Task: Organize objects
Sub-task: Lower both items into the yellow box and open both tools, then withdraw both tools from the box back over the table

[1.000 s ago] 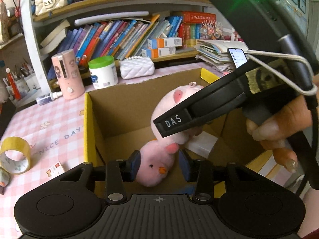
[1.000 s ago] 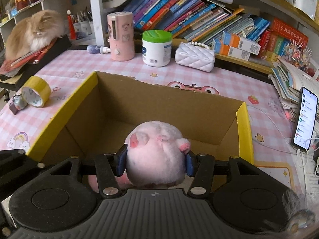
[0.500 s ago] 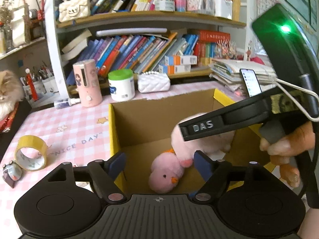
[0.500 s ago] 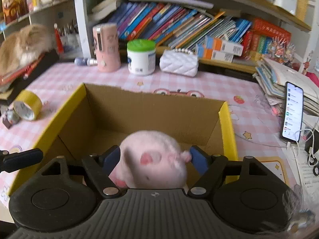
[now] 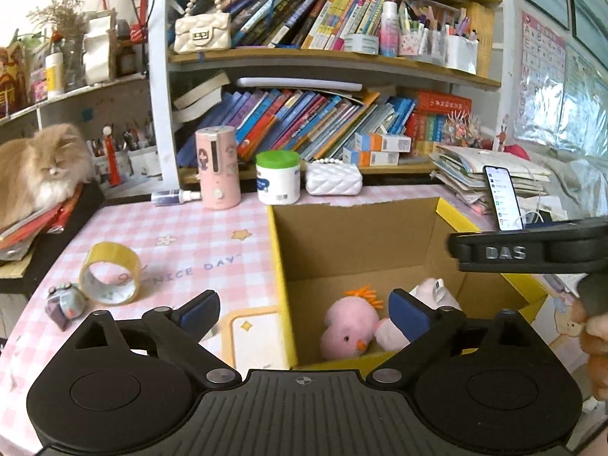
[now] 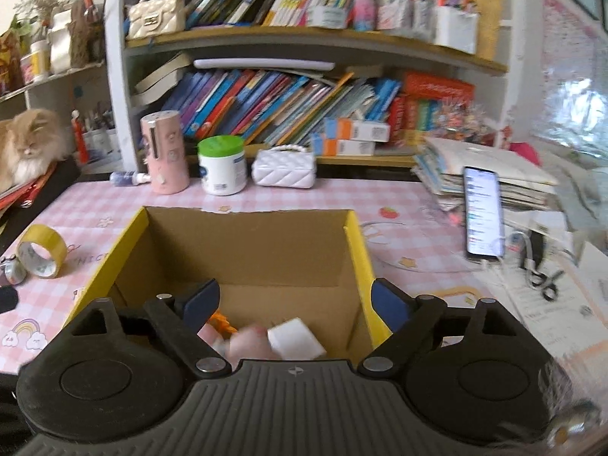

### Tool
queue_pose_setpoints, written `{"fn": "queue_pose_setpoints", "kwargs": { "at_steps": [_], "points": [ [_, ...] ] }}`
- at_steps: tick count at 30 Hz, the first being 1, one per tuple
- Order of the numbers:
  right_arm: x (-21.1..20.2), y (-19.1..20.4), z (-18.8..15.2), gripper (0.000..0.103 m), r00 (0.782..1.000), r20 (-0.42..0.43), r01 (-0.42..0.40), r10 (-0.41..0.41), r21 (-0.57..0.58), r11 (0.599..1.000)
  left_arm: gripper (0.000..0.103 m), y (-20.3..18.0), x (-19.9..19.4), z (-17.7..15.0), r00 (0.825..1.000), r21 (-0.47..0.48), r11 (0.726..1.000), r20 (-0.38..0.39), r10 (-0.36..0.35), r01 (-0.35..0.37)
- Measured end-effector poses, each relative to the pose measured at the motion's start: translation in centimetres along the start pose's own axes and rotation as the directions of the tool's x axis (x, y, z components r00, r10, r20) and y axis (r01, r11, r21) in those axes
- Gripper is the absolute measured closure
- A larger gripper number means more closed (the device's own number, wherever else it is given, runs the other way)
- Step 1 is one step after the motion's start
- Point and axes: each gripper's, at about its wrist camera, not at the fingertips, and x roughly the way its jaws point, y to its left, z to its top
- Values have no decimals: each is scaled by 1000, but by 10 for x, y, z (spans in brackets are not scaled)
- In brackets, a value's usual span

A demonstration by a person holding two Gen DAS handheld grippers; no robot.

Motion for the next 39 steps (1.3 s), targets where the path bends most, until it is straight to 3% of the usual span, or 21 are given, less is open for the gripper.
{"fn": "queue_pose_setpoints", "kwargs": {
  "at_steps": [12, 21, 39],
  "points": [
    [-66, 21, -50, 9, 982, 0, 190, -191, 86, 978, 3, 31, -32, -26, 997, -16, 998, -36, -68, 68],
    [-87, 63, -92, 3, 962, -107, 261, -250, 102, 960, 3, 63, -51, -52, 992, -14, 997, -97, -77, 76],
    [-89, 162, -135, 0, 958, -252, 137, -135, -9, 991, 3, 135, -85, -91, 985, -45, 999, -172, -3, -4]
  ]
}}
